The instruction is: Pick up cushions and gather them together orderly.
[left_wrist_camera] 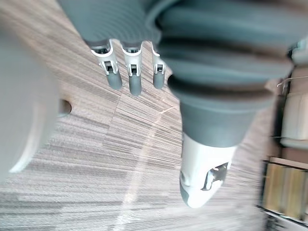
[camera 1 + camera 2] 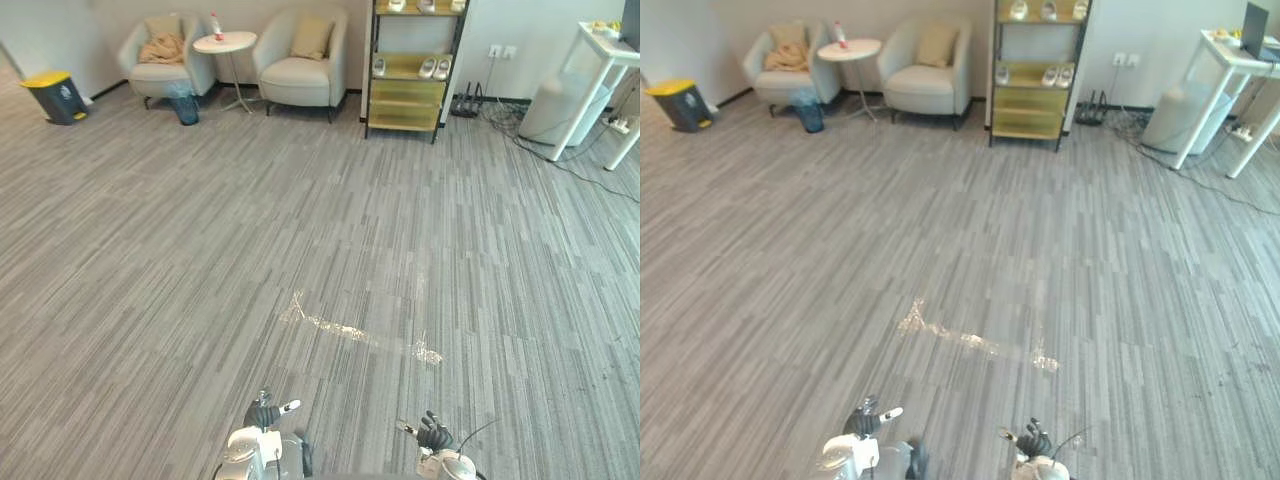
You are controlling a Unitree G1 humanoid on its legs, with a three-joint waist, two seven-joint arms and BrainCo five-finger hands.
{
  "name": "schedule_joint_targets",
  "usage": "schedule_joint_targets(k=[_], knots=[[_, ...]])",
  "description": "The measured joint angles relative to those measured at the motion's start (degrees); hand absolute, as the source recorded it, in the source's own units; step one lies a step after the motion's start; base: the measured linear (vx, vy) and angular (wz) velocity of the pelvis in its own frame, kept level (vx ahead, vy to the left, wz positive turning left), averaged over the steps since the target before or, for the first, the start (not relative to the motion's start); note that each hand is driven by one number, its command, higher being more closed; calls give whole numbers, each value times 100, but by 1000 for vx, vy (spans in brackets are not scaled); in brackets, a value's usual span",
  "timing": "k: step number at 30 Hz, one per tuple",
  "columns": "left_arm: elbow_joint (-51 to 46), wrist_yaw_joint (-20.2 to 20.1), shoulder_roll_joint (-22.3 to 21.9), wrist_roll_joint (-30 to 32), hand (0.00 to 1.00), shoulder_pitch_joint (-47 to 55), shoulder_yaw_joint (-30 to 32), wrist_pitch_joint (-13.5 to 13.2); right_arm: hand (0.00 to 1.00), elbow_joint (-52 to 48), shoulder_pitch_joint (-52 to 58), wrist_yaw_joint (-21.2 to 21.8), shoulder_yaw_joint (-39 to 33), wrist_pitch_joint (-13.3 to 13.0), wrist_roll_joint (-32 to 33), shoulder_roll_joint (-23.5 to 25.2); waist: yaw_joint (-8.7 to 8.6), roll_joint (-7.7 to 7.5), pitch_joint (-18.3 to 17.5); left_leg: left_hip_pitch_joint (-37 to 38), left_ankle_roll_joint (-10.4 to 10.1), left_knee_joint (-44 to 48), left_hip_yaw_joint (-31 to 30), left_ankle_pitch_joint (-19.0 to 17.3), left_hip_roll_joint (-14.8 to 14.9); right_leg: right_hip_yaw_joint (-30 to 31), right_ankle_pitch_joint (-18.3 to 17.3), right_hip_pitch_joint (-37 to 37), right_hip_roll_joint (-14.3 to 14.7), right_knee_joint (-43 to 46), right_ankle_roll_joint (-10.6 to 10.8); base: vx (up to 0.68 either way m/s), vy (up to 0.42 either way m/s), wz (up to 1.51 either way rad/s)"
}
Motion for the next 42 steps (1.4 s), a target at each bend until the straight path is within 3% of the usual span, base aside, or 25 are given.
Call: schedule_joint_targets(k=[2,3,4,5,7,10,12,13,14,16,17,19,20,21,23,26,28,29,30,32,34,36,37,39,42], knots=[[-39,1,-32,20,0,50,-22,-12,0,-61,65,14,-29,-25,-6,-27,57,-50,-161,192,47,-121,185,-192,-147,312,224,-217,-62,982,166,427,215,-55],[-52,-6,-88,40,0,127,-140,9,0,-72,174,26,-17,-38,-23,-104,60,106,-249,596,89,-491,238,-410,-120,298,259,-561,6,1983,624,429,201,-49],[-19,-6,-47,39,0,115,-278,29,0,-90,182,30,4,-39,-52,-91,16,17,-170,1033,133,-711,295,-564,-313,327,469,-1141,-158,3509,1141,372,116,-29],[-4,4,-44,39,0,98,-299,34,0,-103,188,43,15,-40,-67,-90,3,10,-139,1113,140,-731,288,-610,-330,308,484,-1268,-176,3812,1171,380,49,-9],[73,3,-41,41,0,42,-346,104,0,-302,275,77,-14,-39,-217,-90,-34,61,27,1790,72,-961,318,-801,-242,-314,56,-2137,-240,4890,674,318,25,-8],[227,20,45,40,0,37,-345,117,0,-251,245,79,-76,-66,-251,-164,-124,180,78,2519,70,-1492,274,-801,129,-1464,-305,-2572,-148,3457,255,383,-47,9],[341,18,106,40,0,33,-357,115,0,-173,192,110,-250,-74,-261,-181,-246,166,86,2632,-66,-1574,62,-922,277,-1394,17,-2791,32,1858,271,426,-193,54],[401,19,139,43,0,44,-366,113,0,-54,154,119,-293,-71,-257,-237,-332,147,95,2754,-257,-1626,-120,-1078,273,-1170,530,-2804,77,900,270,450,-268,69],[403,18,177,45,0,46,-366,108,0,66,177,122,-334,-46,-260,-266,-341,91,127,2860,-319,-1614,-273,-1171,223,-963,1132,-2759,95,591,249,578,-345,67],[421,31,146,46,0,94,-289,105,0,91,222,109,-489,-51,-231,-314,-354,231,93,2966,-299,-1488,-465,-1196,323,-986,1187,-2668,208,784,75,445,-278,28],[400,23,94,48,0,158,-146,92,0,164,218,118,-484,-43,-243,-391,-331,371,38,2549,-296,-453,-774,-1189,488,-1086,818,-2587,259,960,-1,441,-302,9],[371,22,38,48,0,189,-33,95,0,144,247,128,-431,-49,-244,-444,-337,472,25,2027,-449,688,-946,-1087,624,-1210,651,-2454,356,960,-52,440,-287,18],[331,10,-34,45,0,183,94,102,0,144,250,106,-337,-42,-220,-509,-332,601,44,1553,-611,1801,-1059,-618,784,-1289,450,-2212,496,943,-148,444,-235,23],[266,6,-17,46,0,182,116,103,0,110,228,81,-154,-41,-220,-539,-301,599,84,1136,-605,2740,-1019,-189,941,-1273,281,-1867,584,820,-262,540,-274,19],[142,3,45,46,0,194,97,85,0,107,227,65,-21,-8,-199,-492,-265,479,150,684,-544,3403,-755,-446,1009,-1275,83,-1328,605,576,-388,426,-189,10],[39,4,155,43,0,183,-104,9,0,174,80,50,-197,-1,-102,-368,-197,349,175,128,-463,2298,-168,-956,772,-1251,104,-643,537,10,-331,394,-128,-19],[27,4,158,46,0,174,-142,-7,0,166,50,13,-324,-4,-102,-342,-173,325,174,16,-452,644,-121,-822,394,-1221,39,-366,460,-266,-217,374,-12,-15],[25,10,146,44,0,161,-180,-15,0,169,58,9,-338,-4,-104,-358,-147,335,172,14,-469,-581,-300,-370,139,-1175,-40,-176,436,-438,-121,477,69,-23],[23,10,160,45,0,142,-193,-15,0,176,73,2,-323,-1,-110,-360,-66,302,158,47,-471,-824,-457,209,12,-1070,-110,-74,410,-499,-36,601,115,-38],[42,3,256,48,0,119,-303,7,0,173,56,-2,-262,-5,-116,-278,-19,151,68,126,-215,-860,-461,386,-219,-924,-197,24,218,-491,103,546,92,-20],[32,-5,272,55,0,59,-346,19,0,173,74,24,-195,19,-172,-220,-5,21,72,257,9,-650,-264,128,-293,-642,-191,-212,43,322,113,549,114,-10],[44,-9,279,54,0,85,-343,24,0,160,68,32,-194,22,-228,-213,15,3,85,662,94,-765,-180,6,-333,-485,-47,-726,-10,1871,417,395,107,-19],[59,-8,282,53,0,104,-369,43,0,142,73,41,-187,13,-230,-213,-10,22,92,1034,126,-914,-210,-165,-334,-441,289,-1186,-77,3169,898,423,67,-1],[85,-4,290,53,0,91,-394,91,0,114,116,50,-54,13,-272,-218,-3,-4,153,1623,98,-1016,-223,-460,-351,-651,199,-1647,-292,4333,751,425,38,0],[248,-4,325,51,0,137,-386,113,0,53,149,114,-17,-10,-400,-251,-66,153,143,2340,86,-1442,-289,-534,-119,-1266,-253,-1913,-296,3725,403,266,-42,8]])
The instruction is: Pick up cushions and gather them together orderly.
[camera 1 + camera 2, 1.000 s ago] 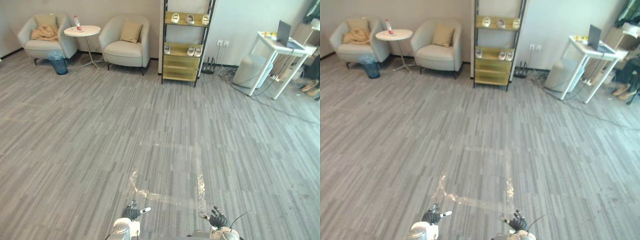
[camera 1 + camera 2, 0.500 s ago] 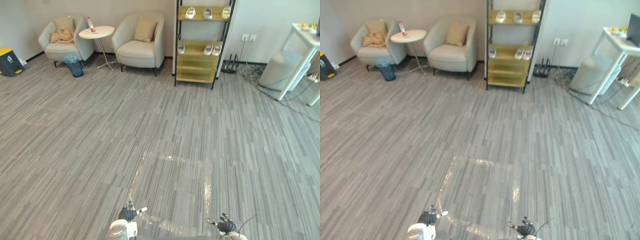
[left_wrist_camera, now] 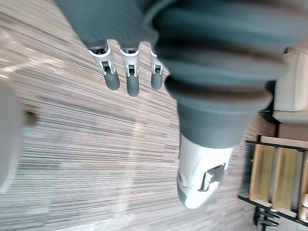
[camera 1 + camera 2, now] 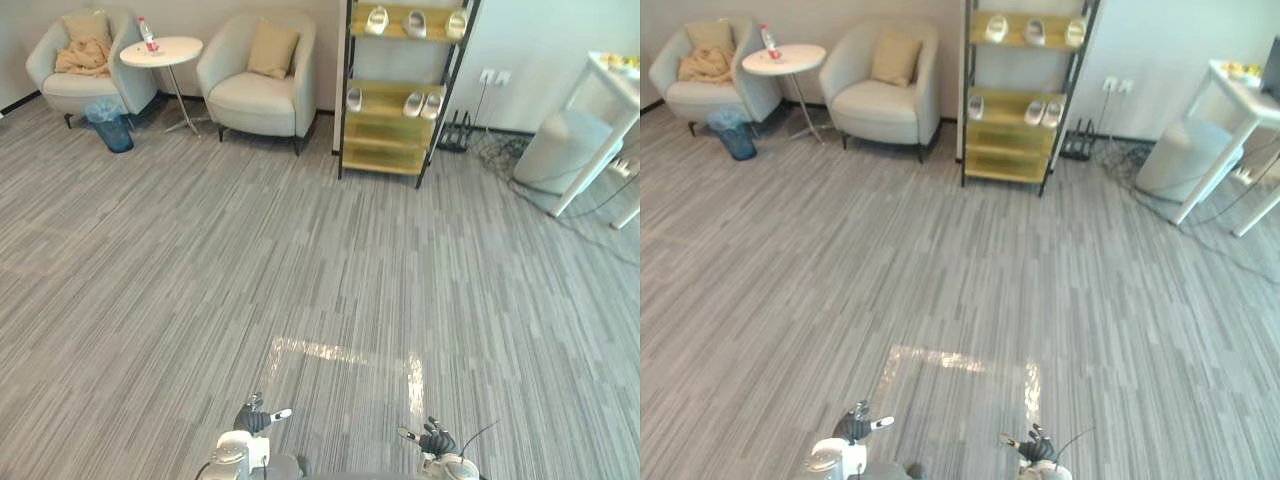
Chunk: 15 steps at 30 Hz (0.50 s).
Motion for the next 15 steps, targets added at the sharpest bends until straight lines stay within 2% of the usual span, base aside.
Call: schedule_joint_targets(k=[1,2,3,4,5,6,7,8,10,11,12,13,14,15], knots=[[58,0,8,0,0,-17,1,4,0,2,-42,13,-11,-7,-6,-2,-22,7,-8,45,-57,-7,-73,-40,96,-213,-14,-91,34,-587,-11,242,-105,29],[68,-2,25,-3,0,-16,13,-2,0,70,-42,17,-37,-13,-28,-6,-30,5,-7,82,-150,-16,-133,-121,193,-290,98,-149,153,-1540,-48,297,-176,39],[110,-1,88,-2,0,-9,12,-4,0,159,-70,17,-53,-9,-36,-16,-47,-40,-4,93,-213,17,-239,-214,195,-100,426,-183,246,-2488,-81,250,-183,30],[128,0,106,-2,0,2,10,-3,0,173,-66,17,-55,-9,-35,-20,-52,-57,-8,97,-257,37,-274,-248,171,-17,559,-181,275,-2685,-93,258,-235,42],[169,3,192,-3,0,23,12,-5,0,227,-18,18,-68,-7,-33,-19,-80,-204,-24,100,-370,170,-459,-427,55,428,1284,-181,337,-3139,-155,272,-243,46],[295,16,108,-23,0,31,105,0,0,326,-4,22,-219,-1,-33,-165,-127,13,-54,84,-426,362,-657,-561,197,356,1144,-122,454,-2947,-245,275,-243,49],[302,16,60,-21,0,48,110,1,0,372,-10,20,-262,6,-32,-188,-126,56,-79,83,-426,408,-704,-561,239,332,1073,-64,478,-2991,-232,275,-228,38],[277,10,-15,-13,0,121,118,-15,0,396,2,16,-258,12,10,-223,-104,198,-119,-20,-509,732,-750,-613,365,250,953,41,551,-3122,-282,259,-245,26],[227,2,-86,-6,0,83,179,-4,0,346,39,14,-254,12,28,-232,-106,247,-113,-601,-560,1981,-872,-629,483,115,807,216,633,-3264,-339,203,-209,21],[205,1,-121,-6,0,82,188,-4,0,325,44,11,-253,6,36,-237,-99,275,-106,-735,-590,2290,-869,-607,525,100,788,268,673,-3279,-360,126,-130,10],[152,1,-132,-8,0,91,221,-6,0,324,65,0,-257,8,78,-255,-78,320,-76,-1005,-713,2957,-825,-492,643,78,744,418,758,-3278,-447,173,-118,5],[125,-4,-86,-1,0,114,253,-17,0,336,85,-9,-263,11,184,-233,-66,294,-87,-1103,-621,3275,-698,-494,771,66,663,585,780,-3338,-523,183,-94,4],[126,-7,-75,-1,0,117,263,-19,0,339,85,-15,-267,12,197,-222,-71,284,-85,-1109,-575,3239,-636,-535,789,67,658,646,778,-3382,-522,194,-66,1],[122,-5,-57,1,0,113,260,-19,0,343,85,-31,-278,15,214,-213,-77,250,-83,-1171,-559,2940,-491,-732,756,101,659,755,735,-3512,-521,162,-28,-5]])
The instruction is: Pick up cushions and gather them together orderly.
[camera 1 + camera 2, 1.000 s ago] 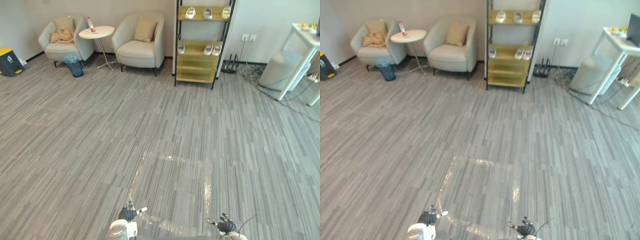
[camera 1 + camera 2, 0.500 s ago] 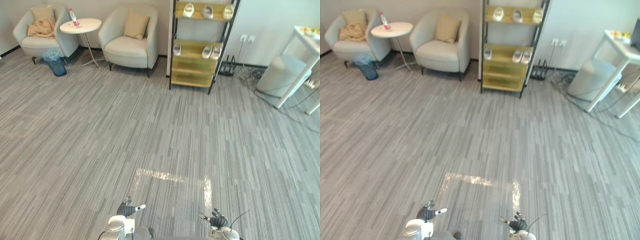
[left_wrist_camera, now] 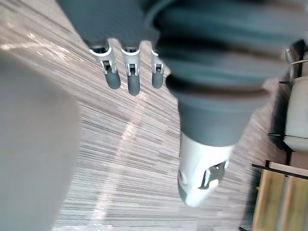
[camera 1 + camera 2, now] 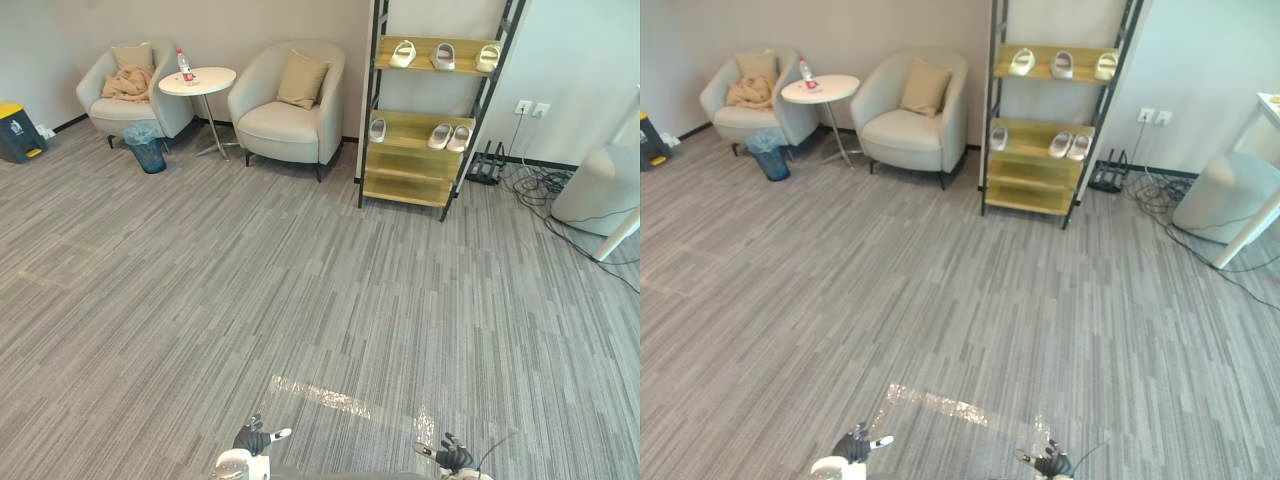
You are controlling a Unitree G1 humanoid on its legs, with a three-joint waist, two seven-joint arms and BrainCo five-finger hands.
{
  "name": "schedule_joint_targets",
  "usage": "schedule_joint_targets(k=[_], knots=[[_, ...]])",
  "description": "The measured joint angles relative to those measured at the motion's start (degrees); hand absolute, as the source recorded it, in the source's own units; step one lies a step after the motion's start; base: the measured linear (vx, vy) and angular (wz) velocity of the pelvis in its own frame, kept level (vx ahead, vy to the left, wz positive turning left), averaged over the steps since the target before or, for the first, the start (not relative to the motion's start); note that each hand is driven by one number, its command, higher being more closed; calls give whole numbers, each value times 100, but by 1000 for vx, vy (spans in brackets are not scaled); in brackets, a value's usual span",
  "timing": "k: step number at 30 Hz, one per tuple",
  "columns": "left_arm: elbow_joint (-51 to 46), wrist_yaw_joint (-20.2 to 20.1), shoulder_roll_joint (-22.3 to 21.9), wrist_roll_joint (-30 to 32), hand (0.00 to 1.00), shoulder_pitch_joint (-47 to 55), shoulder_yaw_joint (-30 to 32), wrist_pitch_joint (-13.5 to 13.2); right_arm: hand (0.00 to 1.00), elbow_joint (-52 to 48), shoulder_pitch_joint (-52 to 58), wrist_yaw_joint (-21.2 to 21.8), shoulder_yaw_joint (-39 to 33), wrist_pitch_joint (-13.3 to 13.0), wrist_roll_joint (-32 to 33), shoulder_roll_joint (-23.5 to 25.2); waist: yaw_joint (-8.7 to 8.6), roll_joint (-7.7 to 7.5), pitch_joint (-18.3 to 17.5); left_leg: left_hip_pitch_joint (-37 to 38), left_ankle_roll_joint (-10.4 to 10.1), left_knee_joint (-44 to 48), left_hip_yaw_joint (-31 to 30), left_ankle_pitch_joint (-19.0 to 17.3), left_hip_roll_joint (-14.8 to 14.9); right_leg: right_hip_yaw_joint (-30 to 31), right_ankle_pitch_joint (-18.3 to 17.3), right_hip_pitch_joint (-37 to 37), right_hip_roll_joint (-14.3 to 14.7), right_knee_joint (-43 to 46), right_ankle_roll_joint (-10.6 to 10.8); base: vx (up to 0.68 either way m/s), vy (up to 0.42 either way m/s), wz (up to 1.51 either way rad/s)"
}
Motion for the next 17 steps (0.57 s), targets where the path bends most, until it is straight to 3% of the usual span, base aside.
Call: schedule_joint_targets(k=[2,3,4,5,8,11,17], knots=[[0,4,21,0,0,-10,-12,-4,0,3,-23,-16,-227,0,73,19,11,-39,0,-158,-28,-1287,-226,-33,-403,62,49,112,-219,-171,130,169,44,-11],[0,4,21,0,0,-10,-13,-4,0,3,-23,-16,-228,0,72,17,13,-40,0,-158,-27,-1327,-240,-24,-417,66,47,115,-228,-172,137,174,125,-15],[2,6,7,2,0,-18,-62,-3,0,6,-7,-17,-227,0,73,-10,17,5,-8,-148,-65,-2056,-492,359,-555,139,-3,172,-255,-173,244,182,165,-36],[6,6,-21,1,0,-15,-62,-9,0,16,12,-25,-225,5,70,1,62,-20,-35,-20,-100,-2162,-478,787,-637,321,-57,215,-254,-164,349,195,165,-41],[94,-9,149,123,0,-22,-219,7,0,7,19,-16,-194,5,25,182,52,-237,-149,266,-7,-2464,-200,781,-811,547,-76,310,-457,-262,427,240,156,-38],[134,-8,195,221,0,-69,-270,15,0,4,129,-14,-198,15,13,232,31,-326,-207,462,15,-2646,-178,793,-947,551,-78,391,-580,-263,430,206,112,-7],[152,-2,157,221,0,-68,-276,16,0,-3,204,-11,-316,47,15,226,29,-278,-201,646,45,-2803,-212,811,-955,523,-79,495,-580,-302,430,69,18,4]])
